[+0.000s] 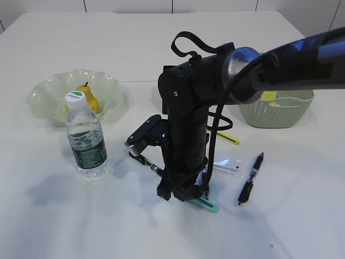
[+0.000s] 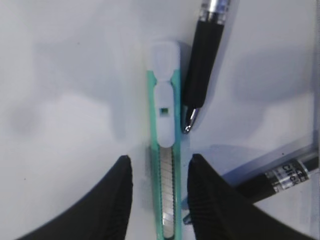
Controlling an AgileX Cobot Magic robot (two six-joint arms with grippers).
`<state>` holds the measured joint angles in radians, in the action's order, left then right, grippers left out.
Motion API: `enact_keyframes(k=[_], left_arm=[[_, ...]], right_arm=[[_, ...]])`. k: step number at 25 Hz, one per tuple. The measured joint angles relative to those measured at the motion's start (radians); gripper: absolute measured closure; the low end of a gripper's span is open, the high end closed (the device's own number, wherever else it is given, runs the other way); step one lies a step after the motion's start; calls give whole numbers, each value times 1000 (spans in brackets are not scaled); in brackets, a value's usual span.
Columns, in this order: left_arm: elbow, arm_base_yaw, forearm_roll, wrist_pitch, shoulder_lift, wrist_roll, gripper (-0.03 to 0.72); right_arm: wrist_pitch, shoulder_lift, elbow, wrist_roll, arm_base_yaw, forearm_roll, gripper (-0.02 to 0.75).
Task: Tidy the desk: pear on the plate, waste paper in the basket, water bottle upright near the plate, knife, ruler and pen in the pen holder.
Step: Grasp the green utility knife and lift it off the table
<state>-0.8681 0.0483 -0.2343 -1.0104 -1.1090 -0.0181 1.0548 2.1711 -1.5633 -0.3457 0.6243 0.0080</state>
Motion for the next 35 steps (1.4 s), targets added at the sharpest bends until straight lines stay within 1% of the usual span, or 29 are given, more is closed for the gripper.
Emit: enact_keyframes(k=[2,4,21,24,30,35], left_arm=[[0,0,0,0,0,0,187],[0,0,0,0,0,0,187],[0,0,0,4,0,0,188],[0,0,0,4,0,0,188],[0,0,0,4,0,0,188],[0,0,0,4,0,0,188]], right_arm=[[-4,9,0,2,0,2,430],[-4,22,0,2,0,2,421],[-23,42,-4,8,0,2,424],[-23,42,-4,8,0,2,458],[-19,42,-4,8,0,4,592],[-16,42,-6,9,0,6,607]])
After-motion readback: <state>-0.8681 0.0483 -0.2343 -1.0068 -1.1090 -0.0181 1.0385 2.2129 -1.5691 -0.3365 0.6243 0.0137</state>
